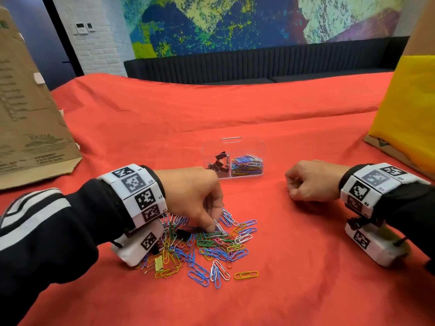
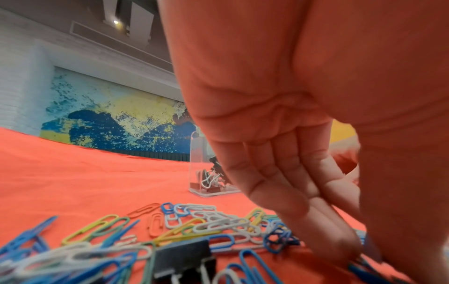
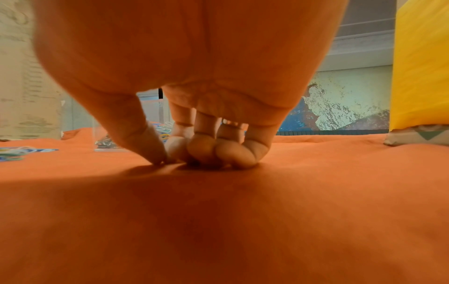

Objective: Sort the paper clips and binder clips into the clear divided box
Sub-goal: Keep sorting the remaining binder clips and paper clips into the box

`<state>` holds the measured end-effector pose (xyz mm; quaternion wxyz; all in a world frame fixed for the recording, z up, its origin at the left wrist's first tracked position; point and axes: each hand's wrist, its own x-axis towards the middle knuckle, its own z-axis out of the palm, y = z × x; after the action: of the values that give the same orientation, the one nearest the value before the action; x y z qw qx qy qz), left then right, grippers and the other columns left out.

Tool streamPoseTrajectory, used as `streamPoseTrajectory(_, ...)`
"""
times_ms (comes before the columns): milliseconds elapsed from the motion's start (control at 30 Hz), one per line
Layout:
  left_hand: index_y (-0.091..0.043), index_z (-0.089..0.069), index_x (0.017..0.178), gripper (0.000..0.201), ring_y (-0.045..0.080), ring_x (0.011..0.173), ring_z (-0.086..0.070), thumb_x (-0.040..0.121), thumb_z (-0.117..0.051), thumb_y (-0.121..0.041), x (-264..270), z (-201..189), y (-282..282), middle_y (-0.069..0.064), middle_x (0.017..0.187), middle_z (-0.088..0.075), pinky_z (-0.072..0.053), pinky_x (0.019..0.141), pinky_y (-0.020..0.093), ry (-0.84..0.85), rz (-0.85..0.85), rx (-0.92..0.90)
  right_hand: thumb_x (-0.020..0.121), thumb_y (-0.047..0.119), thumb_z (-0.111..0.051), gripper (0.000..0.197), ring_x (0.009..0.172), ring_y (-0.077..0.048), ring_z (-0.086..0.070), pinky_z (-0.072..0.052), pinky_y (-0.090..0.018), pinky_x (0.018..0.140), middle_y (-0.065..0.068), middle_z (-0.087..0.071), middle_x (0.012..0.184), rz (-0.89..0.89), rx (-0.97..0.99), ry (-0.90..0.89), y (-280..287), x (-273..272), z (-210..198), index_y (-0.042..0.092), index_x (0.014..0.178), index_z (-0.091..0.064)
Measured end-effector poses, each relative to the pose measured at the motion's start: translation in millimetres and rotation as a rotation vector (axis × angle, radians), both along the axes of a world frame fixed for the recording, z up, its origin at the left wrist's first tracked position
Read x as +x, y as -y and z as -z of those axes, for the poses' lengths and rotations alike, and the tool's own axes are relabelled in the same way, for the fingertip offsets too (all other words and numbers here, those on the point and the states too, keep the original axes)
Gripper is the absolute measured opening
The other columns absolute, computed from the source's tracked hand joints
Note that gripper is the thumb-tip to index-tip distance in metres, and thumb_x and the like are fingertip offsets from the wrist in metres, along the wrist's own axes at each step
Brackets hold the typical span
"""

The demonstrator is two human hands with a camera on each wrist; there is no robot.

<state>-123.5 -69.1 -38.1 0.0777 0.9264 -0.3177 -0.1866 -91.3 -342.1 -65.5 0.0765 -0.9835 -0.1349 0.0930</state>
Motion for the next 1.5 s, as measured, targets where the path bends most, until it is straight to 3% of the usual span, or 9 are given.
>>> streamPoseTrajectory(133,-0.018,-0.071,0.087,0.027,0.006,0.069,-0.072,0.066,-0.087,-0.024,1.4,-6.8,-4.8,-0.007,0.074,-0.076,-0.059,0.069,0.031,-0.029,-0.077,-0.108,0.076,0.024,-0.063,0.009,0.064,-0.013,-0.06,-0.053,-0.035,0.069,0.002,-0.068,0.068,0.0,0.002,-0.002,-0.3,-0.1,-0.5,0.022,0.068,-0.06)
streamPoseTrajectory(267,-0.021,-0.072,0.09,0.027,0.003,0.068,-0.071,0.068,-0.086,-0.027,1.0,-15.2,-9.0,-0.008,0.074,-0.076,-0.057,0.069,0.025,0.042,-0.084,-0.136,0.076,0.024,-0.062,0.008,0.066,-0.013,-0.061,-0.054,-0.034,0.071,0.003,-0.069,0.069,-0.004,-0.014,0.004,-2.2,-1.3,-2.6,0.021,0.069,-0.06)
streamPoseTrajectory(467,-0.027,-0.077,0.084,0.011,-0.008,0.065,-0.066,0.074,-0.078,-0.021,5.7,-35.5,-16.1,-0.014,0.071,-0.074,-0.047,0.065,0.005,0.34,-0.081,-0.17,0.077,0.025,-0.06,0.006,0.071,-0.013,-0.062,-0.054,-0.031,0.071,0.004,-0.069,0.075,-0.025,-0.075,0.022,-5.3,-8.8,-6.9,0.024,0.072,-0.06)
streamPoseTrajectory(733,-0.026,-0.074,0.078,0.007,0.008,0.069,-0.069,0.073,-0.078,-0.022,62.7,-38.2,-4.2,-0.009,0.07,-0.072,-0.059,0.076,0.031,0.618,-0.332,-0.269,0.074,0.026,-0.061,0.004,0.068,-0.011,-0.061,-0.056,-0.033,0.071,0.003,-0.068,0.073,-0.09,-0.084,0.062,-21.4,-14.7,-20.3,0.028,0.071,-0.06)
streamPoseTrajectory(900,-0.031,-0.076,0.087,0.012,0.013,0.076,-0.07,0.078,-0.07,-0.025,72.4,-25.1,5.7,-0.009,0.079,-0.075,-0.059,0.077,0.033,0.586,-0.351,-0.139,0.073,0.023,-0.06,0.004,0.07,-0.016,-0.064,-0.057,-0.035,0.07,0.005,-0.068,0.071,-0.13,-0.054,0.07,-40.4,-14.6,-21.4,0.026,0.07,-0.061)
streamPoseTrajectory(1033,-0.033,-0.073,0.092,0.02,0.015,0.084,-0.068,0.082,-0.057,-0.041,50.0,-24.3,6.1,-0.01,0.087,-0.074,-0.056,0.077,0.033,0.627,-0.202,-0.092,0.074,0.023,-0.062,0.003,0.071,-0.015,-0.064,-0.057,-0.033,0.07,0.005,-0.068,0.069,-0.175,-0.039,0.058,-55.5,-15.5,-16.0,0.026,0.072,-0.062)
streamPoseTrajectory(1233,-0.035,-0.064,0.11,0.061,0.002,0.083,-0.061,0.063,-0.066,-0.075,-23.9,-8.3,19.6,-0.019,0.102,-0.063,-0.047,0.073,0.02,0.183,0.112,0.055,0.073,0.024,-0.063,0.004,0.072,-0.016,-0.063,-0.057,-0.033,0.072,0.006,-0.067,0.068,-0.147,-0.061,0.047,-57.3,-11.8,-9.0,0.027,0.07,-0.063)
streamPoseTrajectory(1333,-0.034,-0.059,0.111,0.063,0.0,0.076,-0.053,0.059,-0.077,-0.066,-31.1,5.9,26.3,-0.017,0.1,-0.058,-0.043,0.071,0.02,0.169,0.209,0.105,0.074,0.025,-0.06,0.006,0.075,-0.019,-0.061,-0.056,-0.034,0.074,0.006,-0.065,0.071,-0.131,-0.058,0.063,-59.0,-11.5,-5.2,0.027,0.069,-0.06)
streamPoseTrajectory(1500,-0.029,-0.069,0.101,0.035,-0.004,0.061,-0.057,0.07,-0.082,-0.04,-21.1,9.9,25.4,-0.013,0.079,-0.065,-0.039,0.055,0.006,0.099,0.124,-0.005,0.076,0.025,-0.059,0.005,0.074,-0.019,-0.058,-0.055,-0.034,0.074,0.006,-0.063,0.072,-0.132,-0.052,0.054,-59.6,-10.2,-3.0,0.026,0.071,-0.059)
